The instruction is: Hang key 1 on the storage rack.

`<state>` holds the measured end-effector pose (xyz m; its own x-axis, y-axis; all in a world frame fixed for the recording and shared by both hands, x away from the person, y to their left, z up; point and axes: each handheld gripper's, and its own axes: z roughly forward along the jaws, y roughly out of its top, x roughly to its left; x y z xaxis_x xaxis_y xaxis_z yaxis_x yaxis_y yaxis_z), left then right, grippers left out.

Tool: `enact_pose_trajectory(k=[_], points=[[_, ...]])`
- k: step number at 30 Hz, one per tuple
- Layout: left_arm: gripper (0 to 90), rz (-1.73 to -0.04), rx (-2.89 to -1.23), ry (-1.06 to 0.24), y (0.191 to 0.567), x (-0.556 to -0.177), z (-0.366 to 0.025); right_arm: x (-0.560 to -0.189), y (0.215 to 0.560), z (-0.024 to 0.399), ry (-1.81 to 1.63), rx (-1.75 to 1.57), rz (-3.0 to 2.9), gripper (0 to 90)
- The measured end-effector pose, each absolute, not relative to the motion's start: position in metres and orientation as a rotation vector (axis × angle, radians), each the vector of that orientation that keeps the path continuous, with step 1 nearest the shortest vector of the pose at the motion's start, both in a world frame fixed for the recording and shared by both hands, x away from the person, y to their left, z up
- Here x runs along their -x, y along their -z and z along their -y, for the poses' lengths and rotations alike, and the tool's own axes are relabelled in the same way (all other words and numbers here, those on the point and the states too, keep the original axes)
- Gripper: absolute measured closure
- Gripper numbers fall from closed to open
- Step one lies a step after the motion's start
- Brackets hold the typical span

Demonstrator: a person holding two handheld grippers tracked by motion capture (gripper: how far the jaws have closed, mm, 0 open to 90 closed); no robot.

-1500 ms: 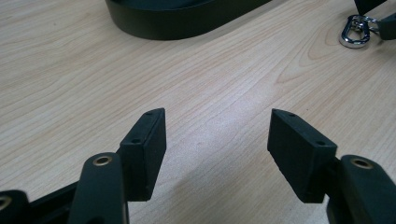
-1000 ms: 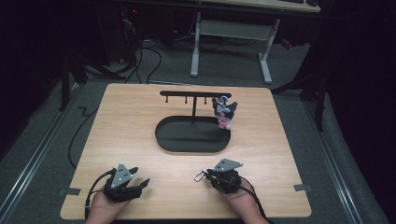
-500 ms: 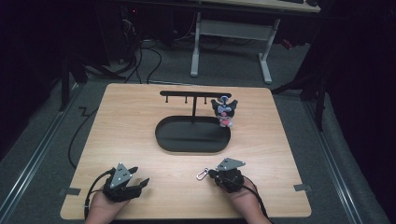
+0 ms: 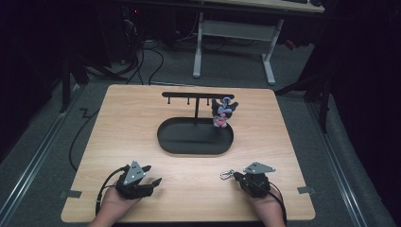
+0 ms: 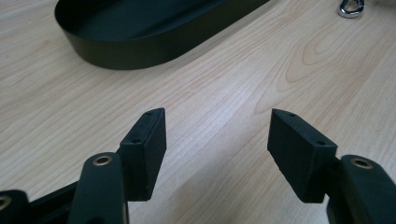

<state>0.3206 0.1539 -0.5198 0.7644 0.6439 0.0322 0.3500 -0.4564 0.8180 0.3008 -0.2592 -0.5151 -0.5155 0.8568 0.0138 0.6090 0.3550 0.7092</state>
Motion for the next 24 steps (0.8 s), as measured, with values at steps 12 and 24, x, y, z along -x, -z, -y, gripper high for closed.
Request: enact_pose_trajectory(k=[12, 24], points=[[38.0, -0.723, -2.097, -0.424, 0.519, -0.323, -0.148, -0.298, 0.517, 0.271, -0.961, -1.348, -2.223, 86.1], [38.1, -0.731, -2.096, -0.427, 0.52, -0.322, -0.152, -0.297, 0.521, 0.276, -0.967, -1.378, -2.239, 81.2]])
